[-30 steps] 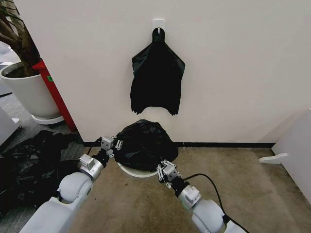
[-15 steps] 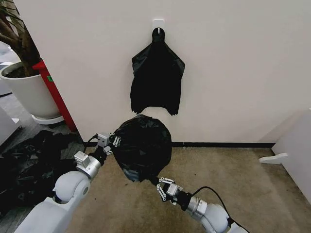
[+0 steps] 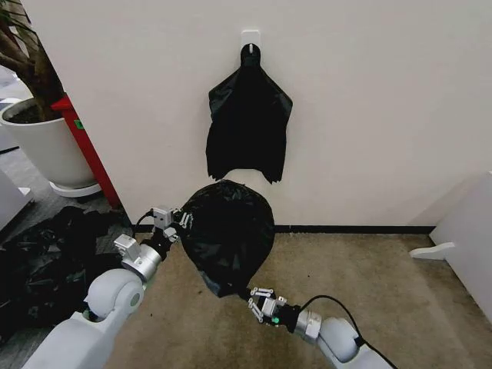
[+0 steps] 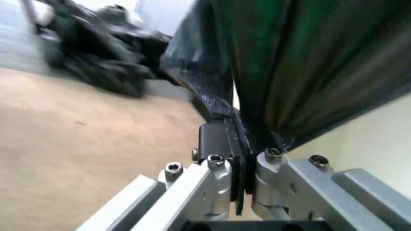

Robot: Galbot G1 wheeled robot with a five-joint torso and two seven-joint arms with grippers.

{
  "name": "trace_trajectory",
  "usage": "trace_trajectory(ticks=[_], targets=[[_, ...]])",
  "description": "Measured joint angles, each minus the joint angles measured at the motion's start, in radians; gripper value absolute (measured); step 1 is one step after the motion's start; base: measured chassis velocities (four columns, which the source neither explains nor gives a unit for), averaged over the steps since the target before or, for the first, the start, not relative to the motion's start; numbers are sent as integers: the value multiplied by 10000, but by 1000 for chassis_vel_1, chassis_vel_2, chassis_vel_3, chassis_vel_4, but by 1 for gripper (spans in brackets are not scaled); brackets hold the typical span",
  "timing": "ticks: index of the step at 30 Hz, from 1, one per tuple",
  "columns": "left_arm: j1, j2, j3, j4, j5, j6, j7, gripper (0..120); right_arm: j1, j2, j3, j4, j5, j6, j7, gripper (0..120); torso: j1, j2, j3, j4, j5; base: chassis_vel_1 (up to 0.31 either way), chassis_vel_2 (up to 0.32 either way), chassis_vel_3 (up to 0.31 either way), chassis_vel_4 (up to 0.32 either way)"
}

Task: Place the garbage bag over the trash bin.

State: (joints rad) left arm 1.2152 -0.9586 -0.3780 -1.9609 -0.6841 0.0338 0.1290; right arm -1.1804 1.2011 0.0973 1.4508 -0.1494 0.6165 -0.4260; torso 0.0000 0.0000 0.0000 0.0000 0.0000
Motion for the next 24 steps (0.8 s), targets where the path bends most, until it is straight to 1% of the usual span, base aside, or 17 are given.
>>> trace_trajectory(ticks=[3, 4, 6, 7, 9, 11, 12, 13, 14, 15, 16, 17, 18, 20, 21, 22, 24], targets=[[13, -20, 9, -77, -46, 79, 45, 3, 257, 82, 3, -383, -327, -60, 1135, 0, 0, 0, 0, 1, 0, 0, 0, 0, 0], [13, -20, 9, -77, -46, 79, 45, 3, 257, 82, 3, -383, -327, -60, 1135, 0, 0, 0, 0, 1, 0, 0, 0, 0, 0], [7, -66, 35, -84, -48, 83, 53, 3, 312, 110, -41, -496, -553, -184, 1895, 0, 0, 0, 0, 2, 1, 0, 0, 0, 0], [-11, -101, 55, -84, -47, 83, 56, 3, 302, 106, -132, -516, -716, -322, 2553, 0, 0, 0, 0, 1, -3, 0, 0, 0, 0], [-45, -145, 80, -41, -22, 64, 58, 3, 206, 41, -330, -494, -757, -570, 3494, 0, 0, 0, 0, 0, 3, 0, 0, 0, 0], [-66, -169, 86, 29, 7, 0, 41, 3, 133, -28, -408, -476, -599, -643, 3728, 1, 0, 0, 0, 2, 2, 0, 0, 0, 0], [-78, -180, 89, 73, 22, -42, 34, 3, 79, -101, -435, -481, -439, -619, 3749, 4, 0, 0, 0, 2, 3, 0, 0, 0, 0], [-90, -199, 99, 138, 50, -75, 0, 3, 23, -205, -442, -483, -182, -450, 3607, 10, 0, 0, 0, -3, 1, 0, 0, 0, 0], [-100, -208, 99, 169, 72, -90, -27, 3, -6, -270, -441, -488, -17, -287, 3390, 11, 0, 0, 0, -1, -4, 0, 0, 0, 0], [-137, -228, 98, 263, 149, -160, -95, 3, -88, -428, -397, -520, 392, 181, 2570, 18, 0, 0, 0, -2, 0, 0, 0, 0, 0], [-147, -233, 98, 316, 184, -183, -125, 3, -137, -523, -332, -531, 679, 474, 1966, 21, 0, 0, 0, -1, 10, 0, 0, 0, 0], [-155, -245, 102, 378, 220, -198, -157, 3, -196, -636, -218, -527, 1057, 807, 1168, 26, 0, 0, 0, 0, 5, 0, 0, 0, 0], [-155, -245, 102, 378, 220, -198, -157, 3, -196, -636, -218, -527, 1057, 807, 1168, 26, 0, 0, 0, 0, 5, 0, 0, 0, 0], [-167, -269, 108, 467, 288, -215, -203, 3, -335, -807, -25, -442, 1640, 1198, 21, 32, 0, 0, 0, 1, -4, 0, 0, 0, 0], [-175, -298, 113, 544, 375, -238, -239, 3, -486, -919, 173, -215, 2223, 1430, -988, 38, 0, 0, 0, -2, 2, 0, 0, 0, 0], [-175, -329, 124, 608, 491, -278, -269, 3, -613, -985, 394, 103, 2817, 1542, -1866, 43, 0, 0, 0, -1, 3, 0, 0, 0, 0], [-171, -368, 158, 713, 735, -388, -311, 3, -790, -1041, 715, 679, 3707, 1517, -2927, 51, 0, 0, 0, -1, -1, 0, 0, 0, 0]])
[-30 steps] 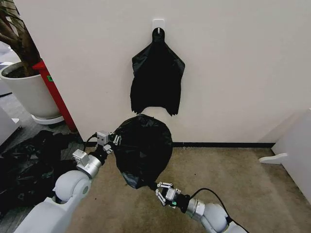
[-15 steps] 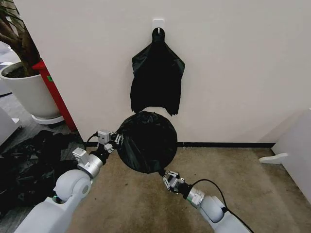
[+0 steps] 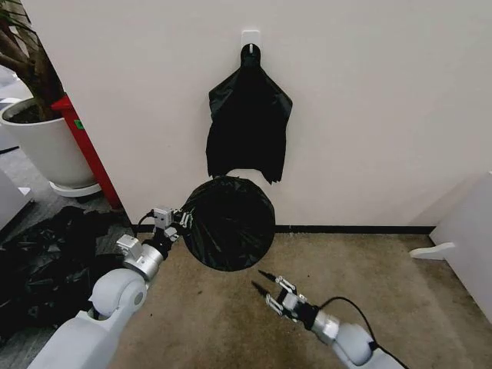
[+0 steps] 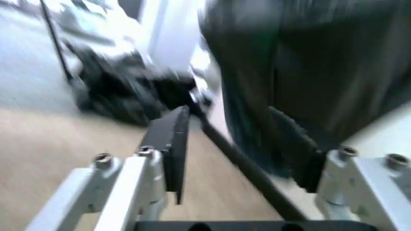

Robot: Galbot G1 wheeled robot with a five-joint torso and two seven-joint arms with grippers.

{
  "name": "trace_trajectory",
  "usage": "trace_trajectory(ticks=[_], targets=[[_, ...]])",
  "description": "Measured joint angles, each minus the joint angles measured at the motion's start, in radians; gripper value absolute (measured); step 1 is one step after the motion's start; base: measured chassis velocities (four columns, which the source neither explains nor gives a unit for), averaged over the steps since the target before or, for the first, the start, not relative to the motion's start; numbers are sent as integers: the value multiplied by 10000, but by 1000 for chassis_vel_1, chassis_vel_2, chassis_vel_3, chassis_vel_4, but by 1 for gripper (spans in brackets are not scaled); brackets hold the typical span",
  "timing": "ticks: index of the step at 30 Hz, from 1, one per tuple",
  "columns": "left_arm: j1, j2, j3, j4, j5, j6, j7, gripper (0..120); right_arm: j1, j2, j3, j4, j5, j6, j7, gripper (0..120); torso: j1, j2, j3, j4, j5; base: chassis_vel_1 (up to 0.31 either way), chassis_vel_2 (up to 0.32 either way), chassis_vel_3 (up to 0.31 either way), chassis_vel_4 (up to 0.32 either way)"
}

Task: Place the garbage bag over the trash bin.

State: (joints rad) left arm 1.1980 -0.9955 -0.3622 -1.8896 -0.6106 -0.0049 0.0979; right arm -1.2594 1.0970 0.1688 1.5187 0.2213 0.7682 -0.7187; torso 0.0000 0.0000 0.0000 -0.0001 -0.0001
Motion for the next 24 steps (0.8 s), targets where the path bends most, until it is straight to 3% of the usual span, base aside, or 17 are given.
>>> trace_trajectory(ticks=[4, 7, 12, 15, 17, 18, 20, 24], targets=[[27, -86, 112, 174, 380, -164, -98, 3, -286, -89, 218, 1212, 1101, -490, -334, 63, 0, 0, 0, 3, 1, 0, 0, 0, 0], [57, -304, 271, 322, 941, -511, -119, 3, -665, -174, -223, 2888, 1512, -1691, 1587, 71, 0, 0, -1, 1, -1, 0, 0, 0, 0], [95, -644, 386, 383, 1408, -932, -68, 3, -822, -52, -1100, 4044, 758, -3105, 4216, 56, 0, 0, -1, 1, -1, 0, 0, 0, 0], [185, -926, 465, 383, 1679, -1234, 76, 3, -502, 216, -2461, 4705, 419, -5227, 7552, 43, 0, 0, 0, 1, -1, 0, 0, 0, 0], [238, -1028, 508, 385, 1790, -1386, 151, 3, -238, 396, -2992, 4874, 658, -6142, 8889, 35, 0, 0, 0, 3, 1, 0, 0, 0, 0], [238, -1028, 508, 385, 1790, -1386, 151, 3, -238, 396, -2992, 4874, 658, -6142, 8889, 35, 0, 0, 0, 3, 1, 0, 0, 0, 0], [286, -1162, 606, 402, 1922, -1528, 237, 3, 109, 698, -3404, 4966, 953, -7064, 10277, 25, 0, 0, 0, 3, -1, 0, 0, 0, 0], [375, -1233, 635, 404, 2125, -1684, 325, 3, 540, 969, -3619, 4858, 871, -7588, 11068, 12, 0, 0, 0, 1, 0, 0, 0, 0, 0]])
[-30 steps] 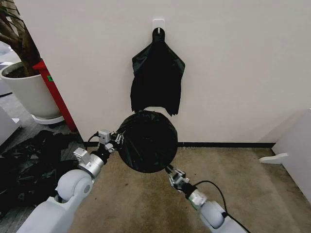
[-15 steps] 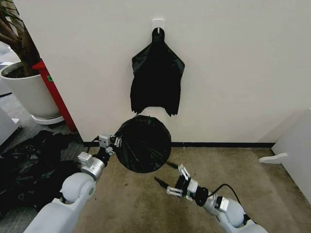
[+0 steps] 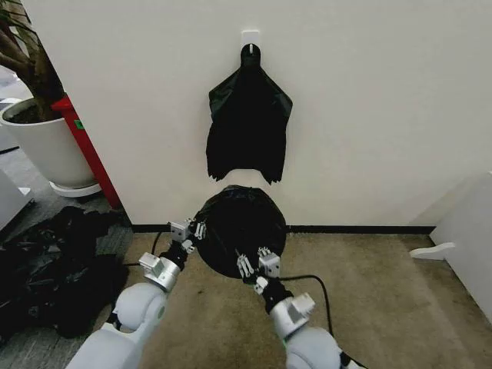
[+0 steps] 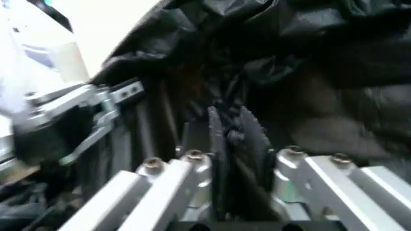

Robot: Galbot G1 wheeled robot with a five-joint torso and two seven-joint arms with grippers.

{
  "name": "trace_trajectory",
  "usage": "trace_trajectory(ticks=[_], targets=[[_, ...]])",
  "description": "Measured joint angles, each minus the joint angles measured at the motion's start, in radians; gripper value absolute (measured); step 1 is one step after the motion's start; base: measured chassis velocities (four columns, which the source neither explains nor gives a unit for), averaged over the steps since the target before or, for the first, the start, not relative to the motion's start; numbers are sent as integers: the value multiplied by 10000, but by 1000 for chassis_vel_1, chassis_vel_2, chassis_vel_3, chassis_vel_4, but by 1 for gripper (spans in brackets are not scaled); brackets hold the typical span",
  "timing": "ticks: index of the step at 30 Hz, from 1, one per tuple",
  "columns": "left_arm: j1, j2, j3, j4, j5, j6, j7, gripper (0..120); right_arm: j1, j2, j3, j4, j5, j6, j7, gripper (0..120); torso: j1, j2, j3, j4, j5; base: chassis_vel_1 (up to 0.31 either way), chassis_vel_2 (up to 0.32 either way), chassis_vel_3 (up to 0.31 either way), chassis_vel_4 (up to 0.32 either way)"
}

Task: Place the garbage bag over the trash bin.

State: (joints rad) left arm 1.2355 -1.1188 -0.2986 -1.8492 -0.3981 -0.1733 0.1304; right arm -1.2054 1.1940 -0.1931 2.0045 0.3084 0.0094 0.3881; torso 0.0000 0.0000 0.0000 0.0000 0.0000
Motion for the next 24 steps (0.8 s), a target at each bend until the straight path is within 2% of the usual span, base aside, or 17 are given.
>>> trace_trajectory(ticks=[1, 4, 8, 15, 18, 22, 24], targets=[[0, 0, 0, 0, 0, 0, 0, 3, 0, 0, 0, 0, 0, 0, 0, 12, 0, 0, 0, 0, 0, 0, 0, 0, 0], [119, -1, 4, 0, 160, -144, 83, 3, 425, 178, -152, -253, -218, -607, 526, 0, 0, 0, 0, 2, -1, 0, 0, 0, 0], [217, -8, 5, -2, 305, -373, 267, 3, 923, 254, -386, -488, -142, -1803, 1268, 0, 0, 0, 0, 0, -1, 0, 0, 0, 0], [359, -34, 8, -125, 398, -467, 486, 3, 1729, 391, -519, -881, 833, -2787, 1611, 0, 0, 0, 0, 0, 0, 0, 0, 0, 0], [414, -34, 16, -128, 438, -475, 541, 3, 1941, 453, -539, -1023, 947, -3112, 1724, 0, 0, 0, 1, 0, 0, 0, 0, 0, 0], [533, -91, 30, -171, 476, -482, 604, 3, 2489, 577, -552, -1520, 1112, -4224, 2236, 0, 0, 0, 1, 1, 0, 0, 0, 0, 0], [551, -101, 31, -191, 470, -480, 611, 3, 2556, 582, -549, -1639, 1072, -4348, 2299, 0, 0, 0, 1, 1, 0, 0, 0, 0, 0]])
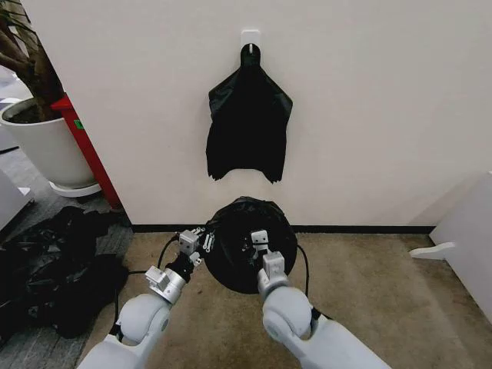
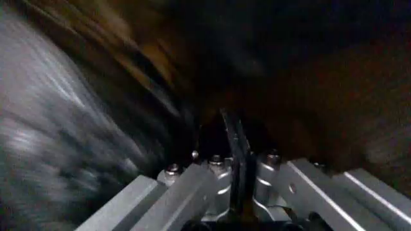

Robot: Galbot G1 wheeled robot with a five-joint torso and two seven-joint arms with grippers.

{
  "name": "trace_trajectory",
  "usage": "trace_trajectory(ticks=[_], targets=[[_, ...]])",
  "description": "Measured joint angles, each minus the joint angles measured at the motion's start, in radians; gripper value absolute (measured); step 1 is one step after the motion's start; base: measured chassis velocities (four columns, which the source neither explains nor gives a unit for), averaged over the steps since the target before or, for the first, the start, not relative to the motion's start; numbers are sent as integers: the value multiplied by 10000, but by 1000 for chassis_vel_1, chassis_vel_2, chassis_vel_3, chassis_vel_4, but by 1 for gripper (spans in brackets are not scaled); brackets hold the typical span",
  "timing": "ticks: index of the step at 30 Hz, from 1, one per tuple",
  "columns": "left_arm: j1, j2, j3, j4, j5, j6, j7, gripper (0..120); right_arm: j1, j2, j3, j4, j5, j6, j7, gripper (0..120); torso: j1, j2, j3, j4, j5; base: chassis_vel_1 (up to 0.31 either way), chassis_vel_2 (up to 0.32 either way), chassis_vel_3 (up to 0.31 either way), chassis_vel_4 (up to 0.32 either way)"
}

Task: Place the garbage bag over the trash bin.

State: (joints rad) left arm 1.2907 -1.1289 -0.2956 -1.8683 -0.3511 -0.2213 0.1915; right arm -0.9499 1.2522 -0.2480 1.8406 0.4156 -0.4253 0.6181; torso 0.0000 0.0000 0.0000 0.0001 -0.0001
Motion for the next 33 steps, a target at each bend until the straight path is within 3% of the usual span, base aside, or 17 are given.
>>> trace_trajectory(ticks=[4, 11, 18, 22, 27, 33], targets=[[71, 8, -8, -40, 1, 38, 92, 3, 221, -39, 178, -769, -1089, -499, 164, 0, 0, 0, 0, -1, 1, 0, 0, 0, 0], [73, 19, 0, -8, 45, 72, 127, 3, 338, -128, 314, -1012, -1579, -793, 334, 0, 0, 0, 0, 0, 2, 0, 0, 0, 0], [23, -17, 23, 88, 146, 101, 118, 2, 104, -207, -170, -169, -422, 375, -260, 0, 0, 0, 0, 0, 0, 0, 0, 0, 0], [21, -32, 31, 81, 155, 101, 116, 2, 127, -101, -373, -104, 304, 331, -182, 0, 0, 0, 0, -1, 0, 0, 0, 0, 0], [90, -34, 32, -106, 157, 101, 133, 2, 463, 226, -696, -552, 1404, -1054, 845, 0, 0, 0, 0, -1, -1, 0, 0, 0, 0], [190, -2, 21, -250, 189, 86, 144, 2, 808, 497, -842, -1212, 972, -1924, 1432, 0, 0, 0, 0, 1, 0, 0, 0, 0, 0]])
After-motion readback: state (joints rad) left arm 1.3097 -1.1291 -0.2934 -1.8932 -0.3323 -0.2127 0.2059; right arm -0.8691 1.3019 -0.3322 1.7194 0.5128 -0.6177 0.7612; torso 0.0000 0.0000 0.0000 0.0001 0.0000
